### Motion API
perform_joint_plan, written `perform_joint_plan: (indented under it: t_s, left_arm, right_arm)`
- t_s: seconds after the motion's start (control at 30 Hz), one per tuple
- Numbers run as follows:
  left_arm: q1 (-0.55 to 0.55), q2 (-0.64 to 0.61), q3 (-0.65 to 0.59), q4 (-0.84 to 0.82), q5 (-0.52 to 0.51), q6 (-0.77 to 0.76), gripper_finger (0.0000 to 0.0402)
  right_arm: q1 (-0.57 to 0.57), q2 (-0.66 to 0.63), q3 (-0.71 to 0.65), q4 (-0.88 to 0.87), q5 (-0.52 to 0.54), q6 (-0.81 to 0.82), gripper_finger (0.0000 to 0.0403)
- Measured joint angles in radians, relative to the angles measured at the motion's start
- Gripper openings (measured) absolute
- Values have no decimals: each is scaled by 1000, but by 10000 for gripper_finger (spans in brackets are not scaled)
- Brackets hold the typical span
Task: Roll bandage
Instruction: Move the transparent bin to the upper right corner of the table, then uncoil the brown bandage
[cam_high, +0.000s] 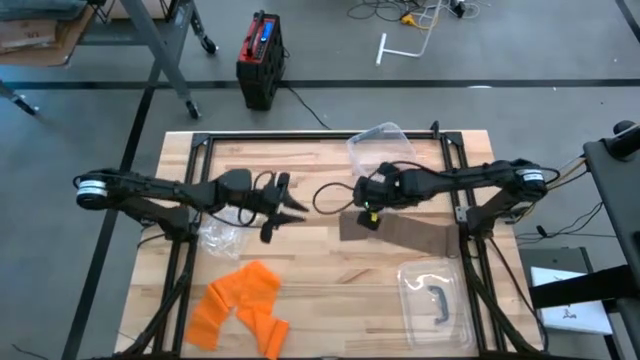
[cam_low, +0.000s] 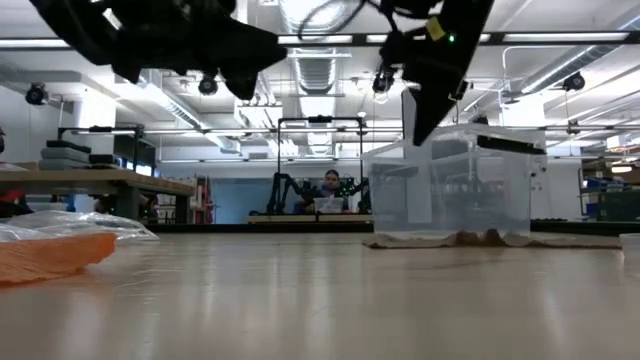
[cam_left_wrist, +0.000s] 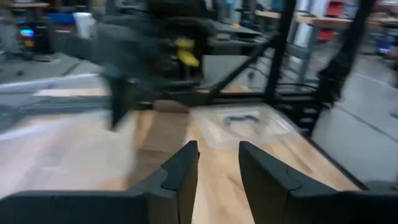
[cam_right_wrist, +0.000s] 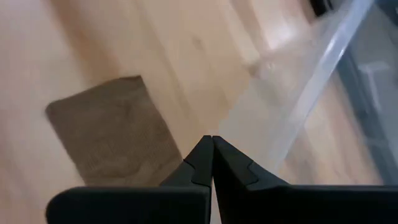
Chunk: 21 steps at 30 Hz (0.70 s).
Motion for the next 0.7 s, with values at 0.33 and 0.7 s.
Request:
perform_joint_plan:
  t_s: [0.33,0.7]
  left_arm:
    - [-31,-9,0,-44,-1,-1,110]
    - [-37,103,35,-15,-4,-7,110]
  right_arm:
    - [-149,-59,-2,-82,97,0,0]
    - [120,-191,-8,-79,-48,128,0]
